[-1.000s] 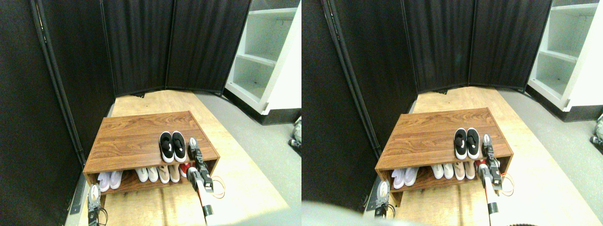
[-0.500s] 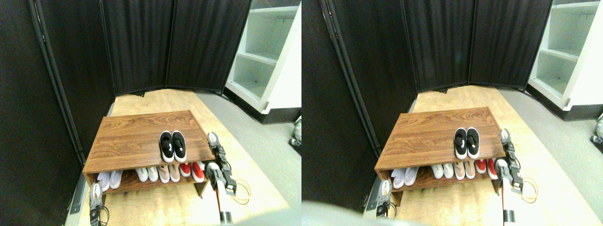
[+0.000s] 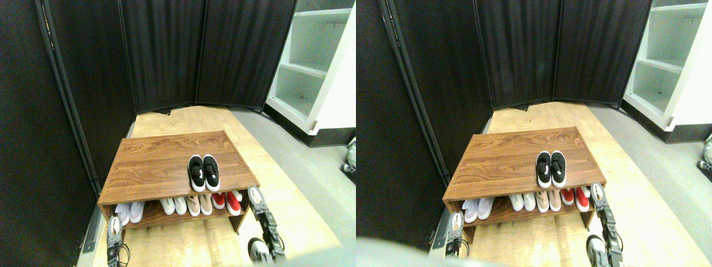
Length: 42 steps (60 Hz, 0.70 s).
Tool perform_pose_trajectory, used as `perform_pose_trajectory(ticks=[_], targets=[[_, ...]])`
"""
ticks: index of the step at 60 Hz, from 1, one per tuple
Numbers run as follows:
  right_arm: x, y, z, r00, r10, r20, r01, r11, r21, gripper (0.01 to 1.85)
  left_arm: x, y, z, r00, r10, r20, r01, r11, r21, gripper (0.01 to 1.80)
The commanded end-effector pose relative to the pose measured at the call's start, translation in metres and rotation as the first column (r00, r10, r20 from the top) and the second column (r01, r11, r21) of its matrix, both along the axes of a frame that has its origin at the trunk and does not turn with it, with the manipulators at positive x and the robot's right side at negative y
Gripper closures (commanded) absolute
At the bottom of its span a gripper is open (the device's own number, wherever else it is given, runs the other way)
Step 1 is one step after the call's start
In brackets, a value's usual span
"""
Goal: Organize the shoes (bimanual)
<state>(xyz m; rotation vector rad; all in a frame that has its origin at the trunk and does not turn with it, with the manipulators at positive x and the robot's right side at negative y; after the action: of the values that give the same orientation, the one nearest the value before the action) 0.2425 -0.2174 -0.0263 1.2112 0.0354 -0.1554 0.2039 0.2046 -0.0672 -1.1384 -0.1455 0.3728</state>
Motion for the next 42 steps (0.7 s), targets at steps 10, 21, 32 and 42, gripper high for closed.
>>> perform_pose_trajectory(ticks=[10, 21, 32, 42], targets=[[-0.014, 0.027, -0.022, 0.997, 0.074, -0.016, -0.073, 0.997, 0.023, 1.85, 0.005, -0.004, 0.011, 0.999, -0.017, 0.029, 0.017, 1.000, 0.005, 1.78], [-0.009, 0.033, -0.025, 0.996, 0.083, -0.035, -0.082, 0.996, 0.044, 1.85, 0.006, -0.005, 0.011, 1.000, -0.011, 0.025, 0.011, 1.000, -0.006, 1.77], [-0.007, 0.031, -0.023, 0.996, 0.073, -0.049, -0.070, 0.996, 0.054, 1.85, 0.006, -0.003, 0.010, 1.000, -0.012, 0.024, 0.012, 1.000, 0.002, 1.78], [-0.006, 0.034, -0.021, 0.997, 0.056, -0.056, -0.054, 0.998, 0.034, 1.85, 0.006, -0.002, 0.010, 1.000, -0.009, 0.026, 0.009, 1.000, -0.001, 1.78]])
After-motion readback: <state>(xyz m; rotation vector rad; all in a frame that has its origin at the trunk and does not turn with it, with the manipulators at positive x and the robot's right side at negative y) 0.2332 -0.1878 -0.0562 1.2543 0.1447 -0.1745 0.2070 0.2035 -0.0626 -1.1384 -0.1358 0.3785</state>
